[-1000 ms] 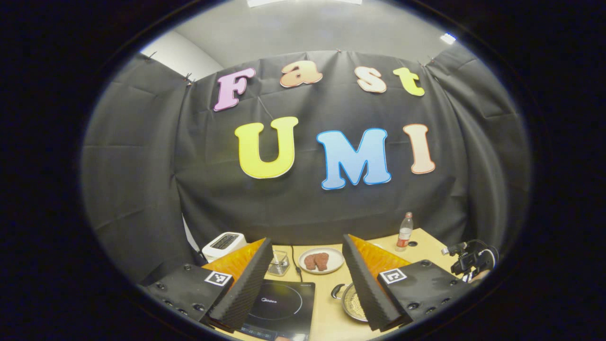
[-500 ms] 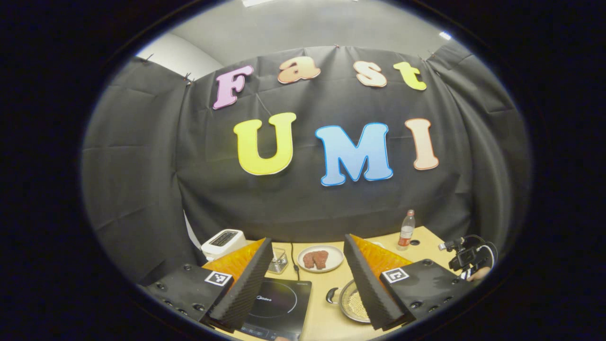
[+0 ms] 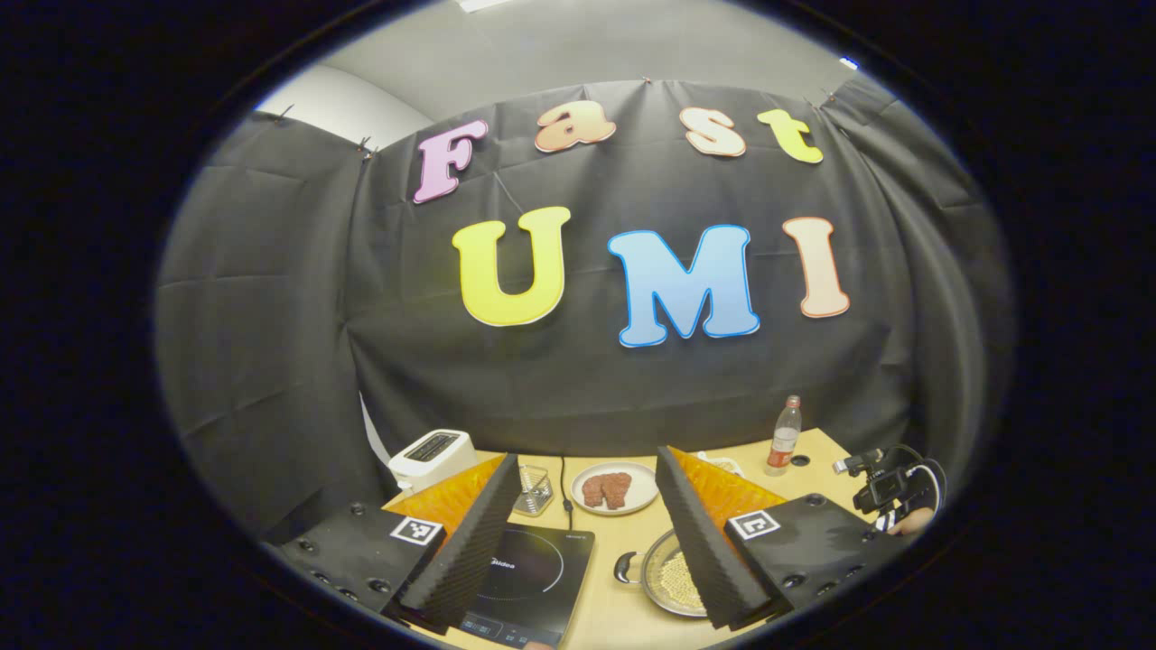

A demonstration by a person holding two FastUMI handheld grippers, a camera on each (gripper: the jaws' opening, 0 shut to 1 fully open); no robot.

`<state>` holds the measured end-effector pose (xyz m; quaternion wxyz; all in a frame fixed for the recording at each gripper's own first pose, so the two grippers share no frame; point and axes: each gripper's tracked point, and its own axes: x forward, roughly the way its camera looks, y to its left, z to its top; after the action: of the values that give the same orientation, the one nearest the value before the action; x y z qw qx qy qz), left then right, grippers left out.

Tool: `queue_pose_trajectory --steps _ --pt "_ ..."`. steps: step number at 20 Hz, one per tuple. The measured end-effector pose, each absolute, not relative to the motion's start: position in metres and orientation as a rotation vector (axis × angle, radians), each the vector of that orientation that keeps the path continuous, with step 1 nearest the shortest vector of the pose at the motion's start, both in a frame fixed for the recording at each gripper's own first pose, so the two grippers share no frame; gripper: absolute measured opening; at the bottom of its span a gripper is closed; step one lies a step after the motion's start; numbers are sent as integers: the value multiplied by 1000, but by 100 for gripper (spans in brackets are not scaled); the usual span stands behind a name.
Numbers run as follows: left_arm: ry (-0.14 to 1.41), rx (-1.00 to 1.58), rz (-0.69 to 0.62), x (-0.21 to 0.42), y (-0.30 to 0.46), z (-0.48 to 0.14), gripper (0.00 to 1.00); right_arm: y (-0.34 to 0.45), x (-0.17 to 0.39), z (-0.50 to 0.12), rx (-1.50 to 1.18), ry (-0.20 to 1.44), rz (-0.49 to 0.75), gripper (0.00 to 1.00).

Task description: First push the handle of the pot to place it horizontally, then grasp the pot with both hands and set it on the induction cooktop.

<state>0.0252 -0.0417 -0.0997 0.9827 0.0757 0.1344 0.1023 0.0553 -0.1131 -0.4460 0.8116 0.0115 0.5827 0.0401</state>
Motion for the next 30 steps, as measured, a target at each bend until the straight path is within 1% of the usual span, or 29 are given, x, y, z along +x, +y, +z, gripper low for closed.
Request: queue_pose_trajectory --steps 5,9,10,11,12,13,14,15,16,17,20,21,22,25,30 --pt "280 135 167 33 -44 -108 100 -121 52 -433 -3 1201 47 0" --pt "277 99 107 45 -45 -112 100 -134 41 -401 -9 1101 0 0" --pt "281 97 87 47 -47 -116 100 -138 37 -392 -12 1072 -15 2" --pt "282 96 66 50 -49 -117 100 -141 34 -381 -8 1049 -25 7" --pt "281 95 45 53 -50 -118 100 -141 29 -371 -2 1031 -36 27" --pt "280 93 25 56 -53 -118 100 -139 24 -361 11 1008 -36 37" --pt "283 90 5 58 -54 -122 100 -137 20 -352 21 983 -40 53" --pt "289 85 -13 61 -56 -126 97 -136 17 -342 27 952 -45 69" --pt "291 79 -24 63 -57 -131 94 -137 16 -336 29 916 -52 89" --pt "292 69 -38 65 -58 -133 99 -134 17 -328 33 879 -54 96" --pt "328 47 -81 67 -60 -159 99 -123 17 -311 70 783 -59 96" --pt "351 47 -91 66 -60 -172 99 -117 18 -308 83 765 -59 88" --pt "374 46 -97 65 -60 -186 99 -114 20 -308 92 749 -56 96" --pt "446 51 -110 66 -60 -232 99 -103 29 -307 95 699 -47 96" --pt "524 56 -125 73 -60 -298 98 -98 44 -323 59 643 -33 96"
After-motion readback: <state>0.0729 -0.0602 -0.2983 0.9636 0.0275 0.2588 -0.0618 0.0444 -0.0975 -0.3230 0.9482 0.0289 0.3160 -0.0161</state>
